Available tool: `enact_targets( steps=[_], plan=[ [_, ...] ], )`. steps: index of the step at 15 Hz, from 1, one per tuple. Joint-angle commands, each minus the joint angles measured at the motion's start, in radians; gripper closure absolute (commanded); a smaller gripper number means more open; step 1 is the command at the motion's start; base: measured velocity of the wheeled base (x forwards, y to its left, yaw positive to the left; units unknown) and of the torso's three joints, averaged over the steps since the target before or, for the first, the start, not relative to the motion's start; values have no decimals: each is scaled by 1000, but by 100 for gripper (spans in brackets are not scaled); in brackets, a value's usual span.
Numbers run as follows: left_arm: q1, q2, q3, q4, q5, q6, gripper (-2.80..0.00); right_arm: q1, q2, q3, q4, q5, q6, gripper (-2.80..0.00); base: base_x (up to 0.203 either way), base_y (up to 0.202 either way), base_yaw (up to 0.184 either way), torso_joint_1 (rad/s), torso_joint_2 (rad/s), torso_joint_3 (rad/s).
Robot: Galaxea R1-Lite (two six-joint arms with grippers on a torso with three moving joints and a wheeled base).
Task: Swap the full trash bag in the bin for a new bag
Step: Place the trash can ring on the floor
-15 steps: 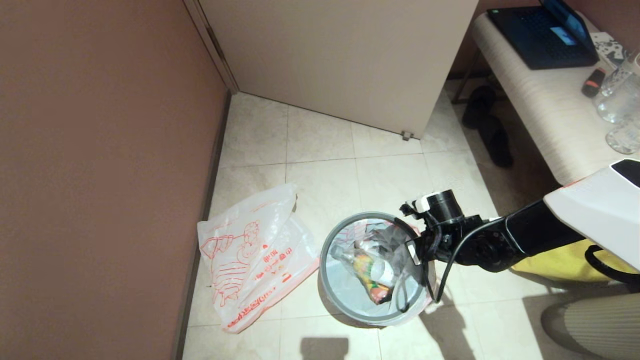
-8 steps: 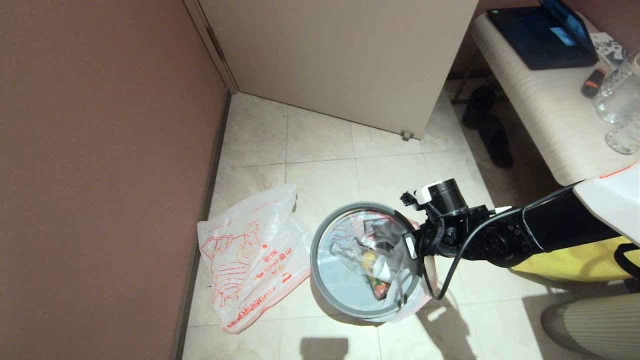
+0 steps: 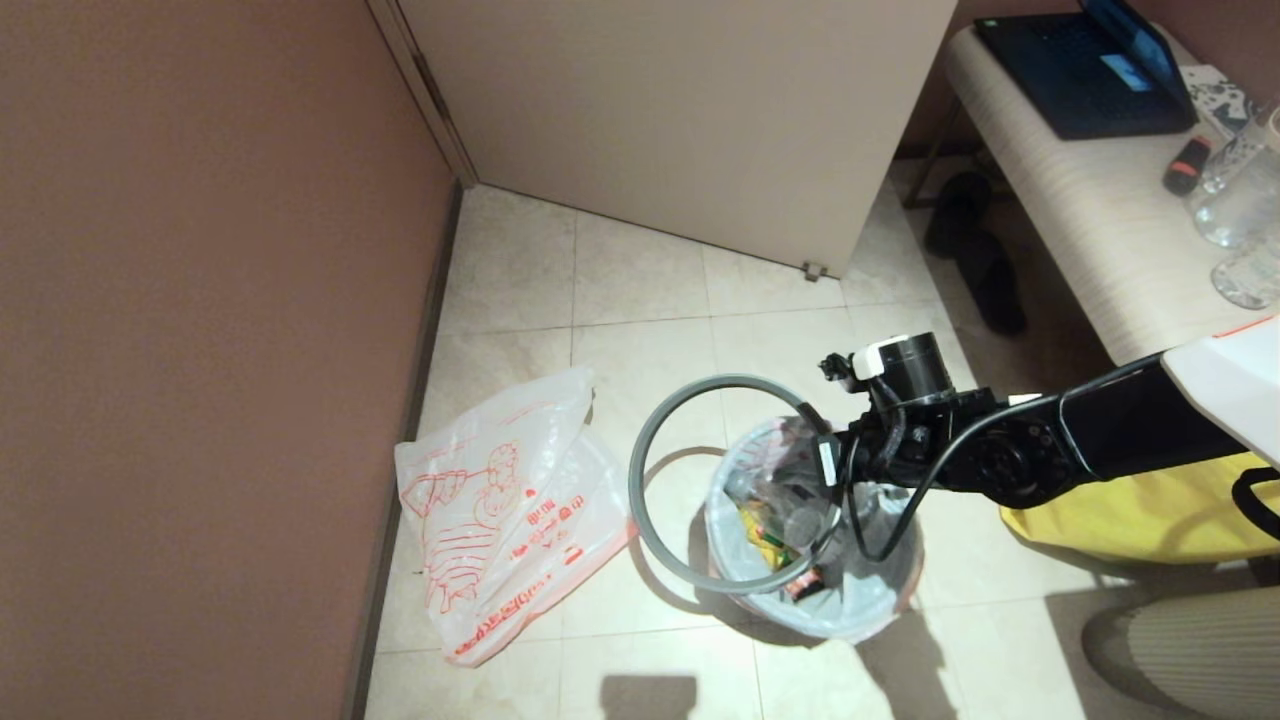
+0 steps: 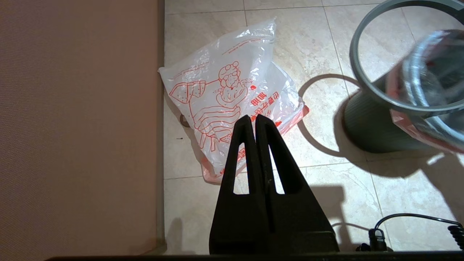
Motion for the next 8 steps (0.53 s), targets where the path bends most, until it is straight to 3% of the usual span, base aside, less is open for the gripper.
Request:
enact_targets(
  steps=[1, 8],
  plan=[
    [0, 1, 0, 0, 0, -1, 0, -29, 18, 7, -1, 1, 4, 0, 0, 0, 0, 0, 0, 0],
    [0, 1, 0, 0, 0, -1, 0, -22, -151, 82, 31, -5, 43, 0, 0, 0, 0, 0, 0, 0]
  ],
)
